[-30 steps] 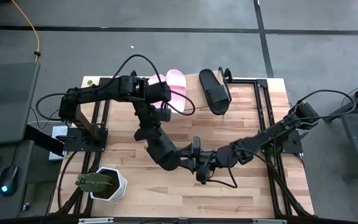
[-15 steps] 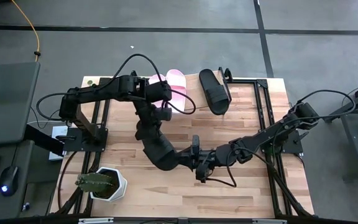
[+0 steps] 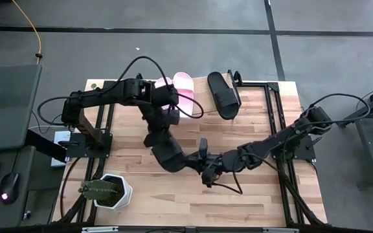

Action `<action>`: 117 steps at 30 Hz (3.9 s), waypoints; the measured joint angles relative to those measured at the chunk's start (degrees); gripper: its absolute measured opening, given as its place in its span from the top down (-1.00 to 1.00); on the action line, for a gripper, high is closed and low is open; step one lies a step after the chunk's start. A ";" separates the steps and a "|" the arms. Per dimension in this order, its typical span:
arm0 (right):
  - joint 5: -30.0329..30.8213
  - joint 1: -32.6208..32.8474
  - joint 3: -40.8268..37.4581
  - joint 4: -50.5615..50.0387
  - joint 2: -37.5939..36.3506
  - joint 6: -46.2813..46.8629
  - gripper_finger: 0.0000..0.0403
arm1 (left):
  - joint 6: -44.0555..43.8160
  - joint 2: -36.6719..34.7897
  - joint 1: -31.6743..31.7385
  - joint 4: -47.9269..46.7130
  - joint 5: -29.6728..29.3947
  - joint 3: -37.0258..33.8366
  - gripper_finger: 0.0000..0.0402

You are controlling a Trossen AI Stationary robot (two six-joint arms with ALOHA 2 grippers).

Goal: Pick and place slides into the shelf
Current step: Put the black slipper on the shelf

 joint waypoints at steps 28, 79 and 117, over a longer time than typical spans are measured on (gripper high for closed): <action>9.01 -8.04 -0.07 -9.05 -9.70 1.05 0.96 | 7.30 -0.76 5.40 -4.93 -28.05 9.90 -0.28; -17.79 -35.05 0.04 -39.12 -15.34 17.09 0.97 | 9.77 -0.81 5.22 -9.98 -26.43 26.25 -0.16; -29.31 -38.28 0.03 -55.13 -15.21 30.14 0.87 | 9.32 -0.81 5.22 -10.40 -26.16 26.25 -0.16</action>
